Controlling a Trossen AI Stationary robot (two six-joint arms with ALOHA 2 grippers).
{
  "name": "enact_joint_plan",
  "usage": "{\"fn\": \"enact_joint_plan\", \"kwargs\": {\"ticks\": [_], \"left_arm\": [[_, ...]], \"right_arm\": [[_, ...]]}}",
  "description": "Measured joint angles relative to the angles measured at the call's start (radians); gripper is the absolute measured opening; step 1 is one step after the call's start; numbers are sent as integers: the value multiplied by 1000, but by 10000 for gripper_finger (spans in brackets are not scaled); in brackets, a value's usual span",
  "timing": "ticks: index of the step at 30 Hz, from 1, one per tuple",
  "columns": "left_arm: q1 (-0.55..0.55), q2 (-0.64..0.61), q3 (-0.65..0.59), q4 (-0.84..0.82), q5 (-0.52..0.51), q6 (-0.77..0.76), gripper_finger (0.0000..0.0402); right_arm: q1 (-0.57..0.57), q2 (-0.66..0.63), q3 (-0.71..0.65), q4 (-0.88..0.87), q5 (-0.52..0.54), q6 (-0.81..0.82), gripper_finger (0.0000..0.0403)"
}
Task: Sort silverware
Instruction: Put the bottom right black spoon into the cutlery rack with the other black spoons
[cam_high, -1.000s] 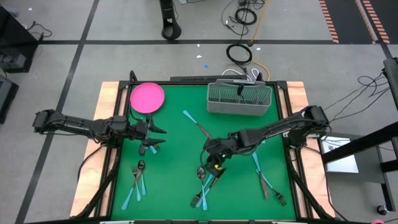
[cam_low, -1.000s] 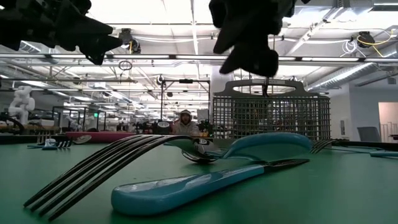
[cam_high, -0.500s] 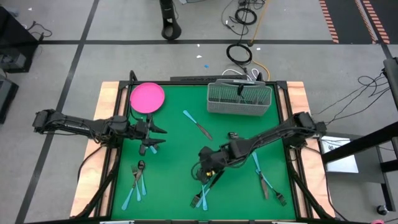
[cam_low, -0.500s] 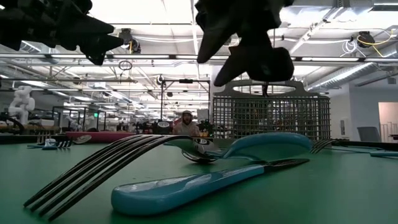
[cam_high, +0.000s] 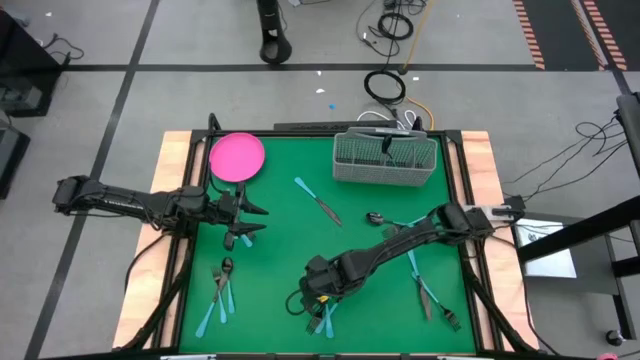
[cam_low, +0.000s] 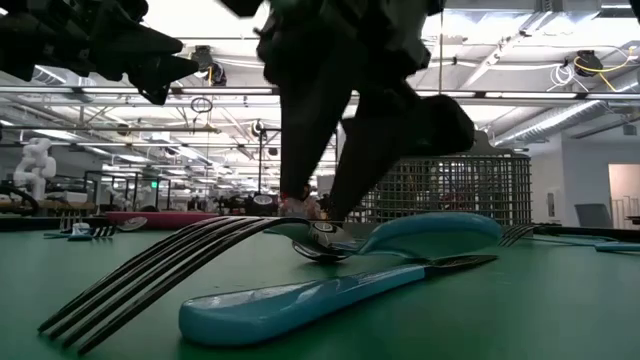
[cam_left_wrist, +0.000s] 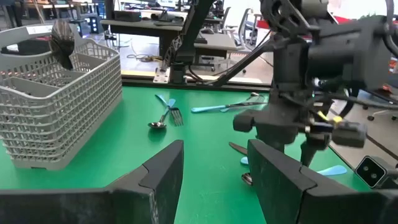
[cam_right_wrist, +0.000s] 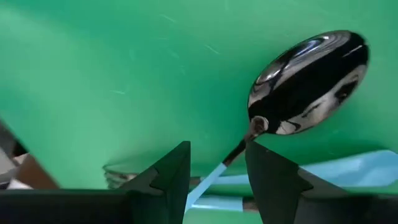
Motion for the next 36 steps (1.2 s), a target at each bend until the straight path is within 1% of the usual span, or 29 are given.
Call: {"fn": "enact_joint_plan", "kwargs": {"ticks": [3,8,14,22,26,32,36], "left_arm": [[0,-1,0,1,0,4,180],[0,-1,20,0,2,24,180],[0,-1,28,-1,52,47,180],[0,-1,28,-1,53,48,180],[0,-1,28,-1,53,48,180],[0,-1,28,-2,53,47,180],[0,-1,28,-8,53,47,180]], "right_arm": [[3,29,26,-8,16,15,144],[5,44,41,-18,24,33,143],[7,40,41,-55,45,55,143],[22,39,41,-65,45,94,143],[25,40,41,-86,68,113,143],[25,55,40,-88,69,126,143],[25,58,40,-91,67,130,134]]}}
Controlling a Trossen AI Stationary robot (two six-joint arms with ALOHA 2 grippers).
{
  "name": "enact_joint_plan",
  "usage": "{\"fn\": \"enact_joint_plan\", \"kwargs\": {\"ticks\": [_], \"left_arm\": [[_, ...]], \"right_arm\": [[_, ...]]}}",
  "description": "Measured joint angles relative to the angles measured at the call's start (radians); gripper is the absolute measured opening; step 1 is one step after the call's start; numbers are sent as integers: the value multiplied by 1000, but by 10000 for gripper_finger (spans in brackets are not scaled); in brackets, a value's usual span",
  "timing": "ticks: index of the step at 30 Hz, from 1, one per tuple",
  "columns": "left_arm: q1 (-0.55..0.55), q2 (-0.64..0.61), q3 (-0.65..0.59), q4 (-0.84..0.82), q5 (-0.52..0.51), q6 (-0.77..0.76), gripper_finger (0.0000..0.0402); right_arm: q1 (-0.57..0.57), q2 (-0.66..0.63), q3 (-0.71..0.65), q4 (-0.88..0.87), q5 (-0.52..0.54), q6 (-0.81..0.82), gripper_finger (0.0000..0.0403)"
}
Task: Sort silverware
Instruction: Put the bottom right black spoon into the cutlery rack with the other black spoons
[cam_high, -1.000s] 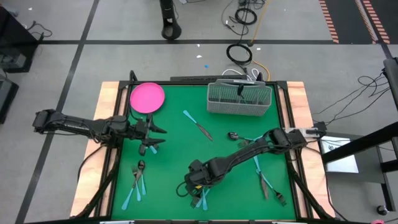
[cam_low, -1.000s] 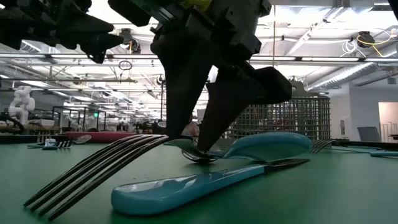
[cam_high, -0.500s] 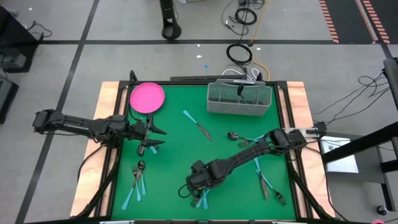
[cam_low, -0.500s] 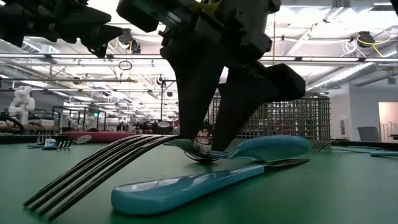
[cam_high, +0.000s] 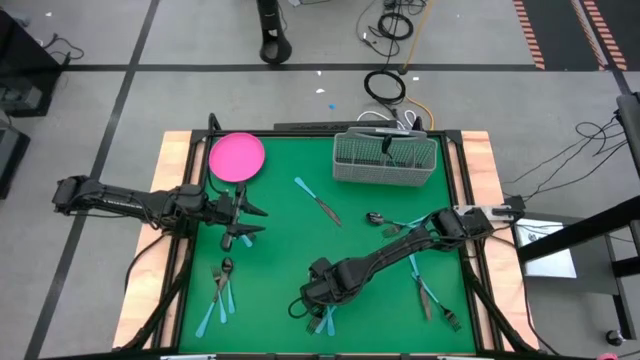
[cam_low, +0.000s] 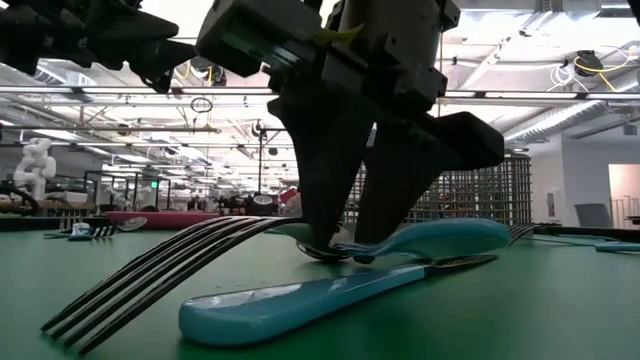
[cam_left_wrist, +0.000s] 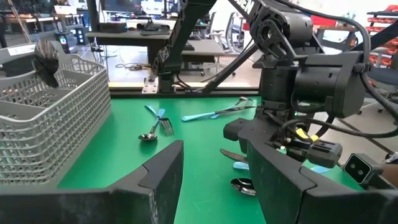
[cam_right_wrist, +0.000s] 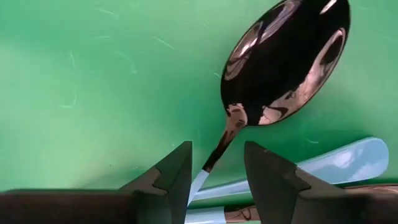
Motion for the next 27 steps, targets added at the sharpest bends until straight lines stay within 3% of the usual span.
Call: {"fn": "enact_joint_plan", "kwargs": {"ticks": [12,21,27], "left_arm": [[0,0,0,1,0,0,180],[0,0,0,-1,0,-1,180],[0,0,0,-9,0,-2,180]], "right_arm": [[-3,2,0,1,21,-30,9],[-25,-22,3,49,101,-106,3],[-43,-129,8,90,192,-232,2]]}}
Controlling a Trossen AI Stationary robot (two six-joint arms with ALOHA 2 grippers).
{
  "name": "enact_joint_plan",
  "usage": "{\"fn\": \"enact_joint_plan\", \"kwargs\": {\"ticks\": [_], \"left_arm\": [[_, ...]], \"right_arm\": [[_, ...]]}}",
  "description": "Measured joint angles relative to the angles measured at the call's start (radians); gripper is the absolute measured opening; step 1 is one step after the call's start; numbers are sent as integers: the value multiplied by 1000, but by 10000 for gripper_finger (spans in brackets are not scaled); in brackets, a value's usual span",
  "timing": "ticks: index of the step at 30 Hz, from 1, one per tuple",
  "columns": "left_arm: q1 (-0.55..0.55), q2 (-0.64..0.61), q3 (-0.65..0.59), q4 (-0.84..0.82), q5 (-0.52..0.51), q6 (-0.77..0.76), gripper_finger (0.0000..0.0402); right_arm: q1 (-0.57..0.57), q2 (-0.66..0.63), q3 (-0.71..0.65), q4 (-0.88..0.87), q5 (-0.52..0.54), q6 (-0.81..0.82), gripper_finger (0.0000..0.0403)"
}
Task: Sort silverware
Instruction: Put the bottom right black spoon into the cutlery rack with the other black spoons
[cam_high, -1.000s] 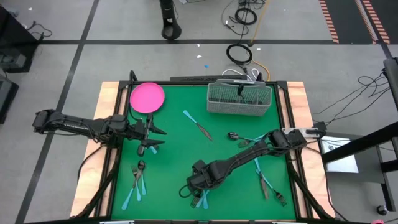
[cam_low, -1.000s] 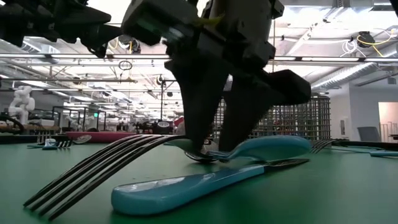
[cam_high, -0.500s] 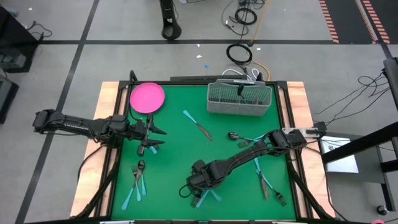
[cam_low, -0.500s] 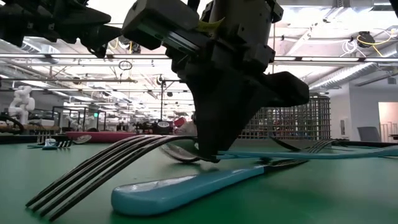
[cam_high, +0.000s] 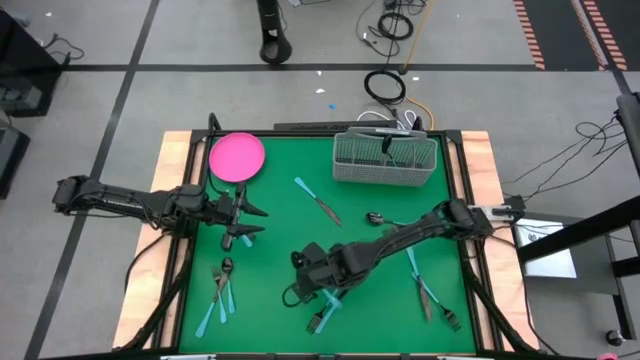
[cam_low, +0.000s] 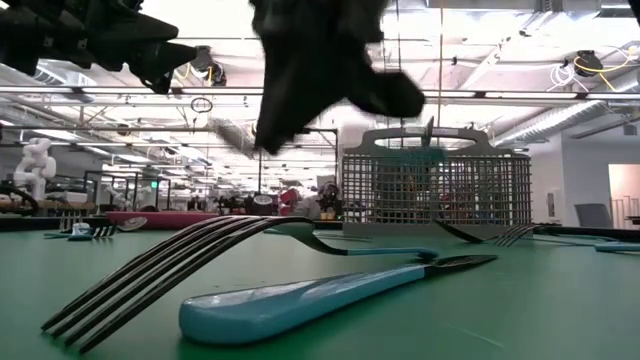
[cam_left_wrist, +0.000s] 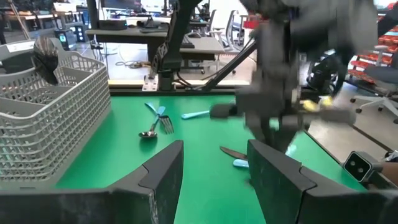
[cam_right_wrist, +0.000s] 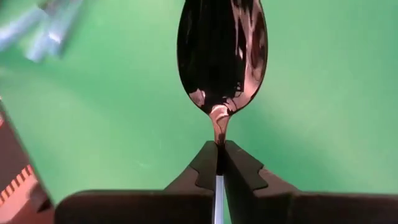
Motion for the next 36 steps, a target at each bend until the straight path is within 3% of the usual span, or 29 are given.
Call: {"fn": "enact_joint_plan", "kwargs": {"ticks": [8,17,23,28,36], "left_arm": [[0,0,0,-3,-1,1,180],[0,0,0,-11,-11,2,180],[0,0,0,-18,-12,9,180],[0,0,0,-52,-54,11,180],[0,0,0,-68,-115,11,180]], "right_arm": [[-2,-180,1,-109,260,-134,1],[-81,-324,-1,-509,619,-164,0],[-199,-503,-178,-571,761,-158,0],[-294,-759,-478,-308,813,-283,0],[-434,-1114,-1000,553,792,-806,0]]}}
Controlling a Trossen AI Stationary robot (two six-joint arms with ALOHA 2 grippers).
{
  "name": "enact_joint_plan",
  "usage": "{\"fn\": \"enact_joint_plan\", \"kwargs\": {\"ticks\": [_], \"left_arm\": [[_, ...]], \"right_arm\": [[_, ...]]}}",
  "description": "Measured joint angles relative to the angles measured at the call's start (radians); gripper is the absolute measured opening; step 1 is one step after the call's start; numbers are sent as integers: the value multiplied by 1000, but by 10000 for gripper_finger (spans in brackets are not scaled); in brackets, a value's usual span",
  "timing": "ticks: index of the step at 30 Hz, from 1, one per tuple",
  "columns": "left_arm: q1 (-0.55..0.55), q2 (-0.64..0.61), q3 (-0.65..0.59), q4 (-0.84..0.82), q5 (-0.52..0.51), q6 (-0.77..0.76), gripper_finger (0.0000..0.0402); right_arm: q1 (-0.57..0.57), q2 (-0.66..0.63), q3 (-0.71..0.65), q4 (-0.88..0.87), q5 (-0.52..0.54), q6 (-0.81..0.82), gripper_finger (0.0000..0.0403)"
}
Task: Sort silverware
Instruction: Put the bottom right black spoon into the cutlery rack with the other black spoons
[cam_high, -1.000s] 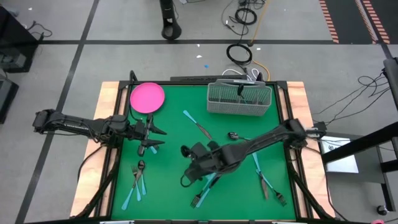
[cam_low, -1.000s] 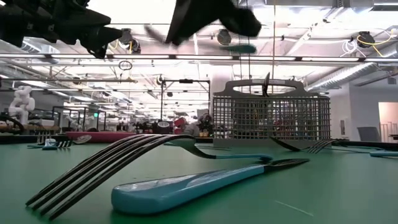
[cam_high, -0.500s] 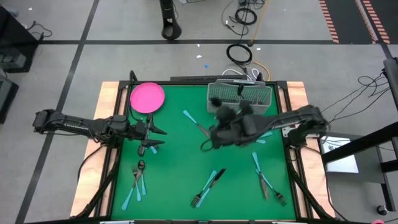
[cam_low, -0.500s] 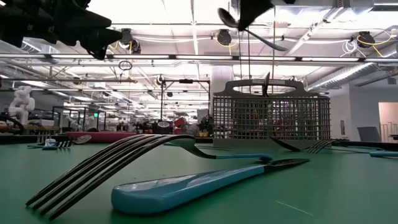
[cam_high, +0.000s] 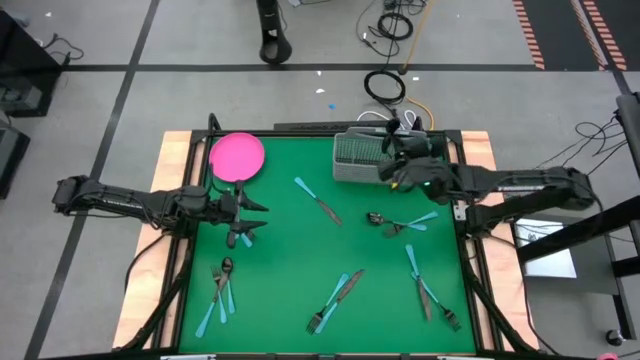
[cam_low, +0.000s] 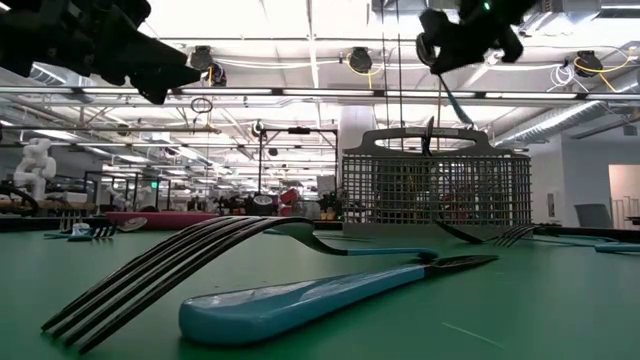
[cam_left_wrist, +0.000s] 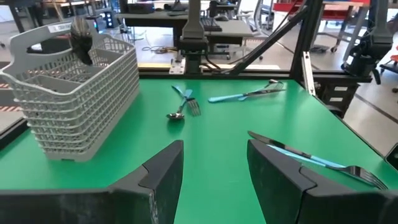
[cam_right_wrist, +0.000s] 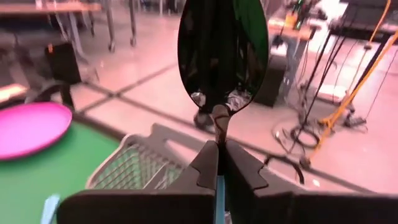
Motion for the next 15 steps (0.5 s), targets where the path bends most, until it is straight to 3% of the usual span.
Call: {"fn": "enact_joint_plan", "kwargs": {"ticks": [6,15], "left_arm": [[0,0,0,1,0,-3,180],[0,0,0,5,-3,-3,180]], "right_arm": [[-96,-106,-234,369,-96,-168,0],[-189,-100,-349,428,-102,-90,0]]}}
